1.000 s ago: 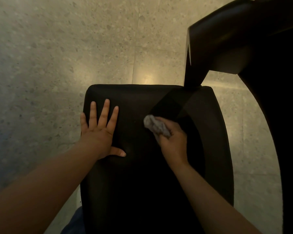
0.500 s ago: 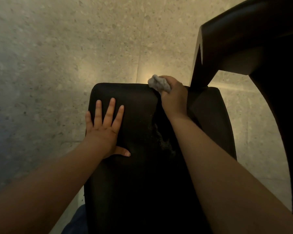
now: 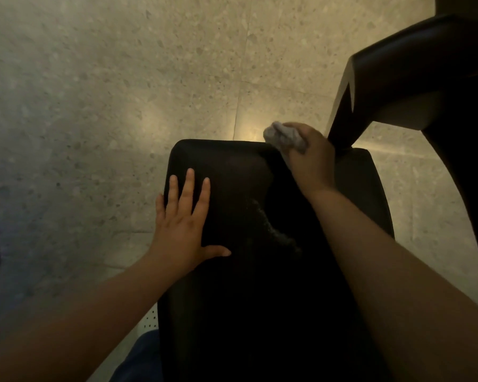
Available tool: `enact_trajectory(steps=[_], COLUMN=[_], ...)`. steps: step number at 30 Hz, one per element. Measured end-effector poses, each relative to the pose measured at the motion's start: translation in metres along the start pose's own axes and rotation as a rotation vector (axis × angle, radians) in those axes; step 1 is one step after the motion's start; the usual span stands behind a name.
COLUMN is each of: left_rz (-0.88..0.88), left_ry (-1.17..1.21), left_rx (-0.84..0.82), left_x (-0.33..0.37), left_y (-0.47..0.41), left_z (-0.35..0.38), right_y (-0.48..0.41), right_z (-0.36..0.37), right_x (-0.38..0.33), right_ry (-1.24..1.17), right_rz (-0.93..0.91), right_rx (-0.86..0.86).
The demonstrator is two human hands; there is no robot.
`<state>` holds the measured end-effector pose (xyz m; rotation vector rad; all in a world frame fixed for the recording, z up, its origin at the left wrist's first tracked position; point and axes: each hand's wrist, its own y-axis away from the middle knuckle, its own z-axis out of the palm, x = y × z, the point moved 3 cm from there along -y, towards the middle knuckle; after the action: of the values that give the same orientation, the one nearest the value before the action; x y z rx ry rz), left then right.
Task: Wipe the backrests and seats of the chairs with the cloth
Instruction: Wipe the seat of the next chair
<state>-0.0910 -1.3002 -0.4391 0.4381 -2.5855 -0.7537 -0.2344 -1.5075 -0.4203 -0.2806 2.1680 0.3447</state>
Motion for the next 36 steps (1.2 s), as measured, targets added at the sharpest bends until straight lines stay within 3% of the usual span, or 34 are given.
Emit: enact_trajectory(steps=[3, 7, 13, 19, 23, 28, 32, 36], left_rz=[-0.066, -0.122, -0.089, -0.090, -0.088, -0.098, -0.101, -0.108], left_ry=[0.091, 0.199, 0.329, 0.316, 0.311, 0.299, 0.292, 0.285], left_rx=[0.048, 0.036, 0.019, 0.000, -0.003, 0.000, 0.004, 0.015], left_x=[-0.006, -0.018, -0.020, -0.021, -0.022, -0.023, -0.023, -0.024], left_y=[0.014, 0.023, 0.024, 0.022, 0.021, 0.020, 0.021, 0.019], left_z=[0.008, 0.017, 0.025, 0.026, 0.027, 0.029, 0.030, 0.031], right_y=[-0.013, 0.034, 0.119, 0.018, -0.012, 0.074, 0.115, 0.051], right_z=[0.028, 0.049, 0.040, 0.027, 0.059, 0.068, 0.059, 0.046], right_x=[0.004, 0.005, 0.006, -0.020, -0.012, -0.020, -0.018, -0.031], right_ry=[0.027, -0.005, -0.036, -0.086, -0.016, -0.054, -0.054, -0.104], right_rz=[0.040, 0.042, -0.046, 0.002, 0.132, -0.130, -0.122, -0.106], right_rx=[-0.015, -0.043, -0.297, -0.024, -0.073, -0.139, -0.322, -0.098])
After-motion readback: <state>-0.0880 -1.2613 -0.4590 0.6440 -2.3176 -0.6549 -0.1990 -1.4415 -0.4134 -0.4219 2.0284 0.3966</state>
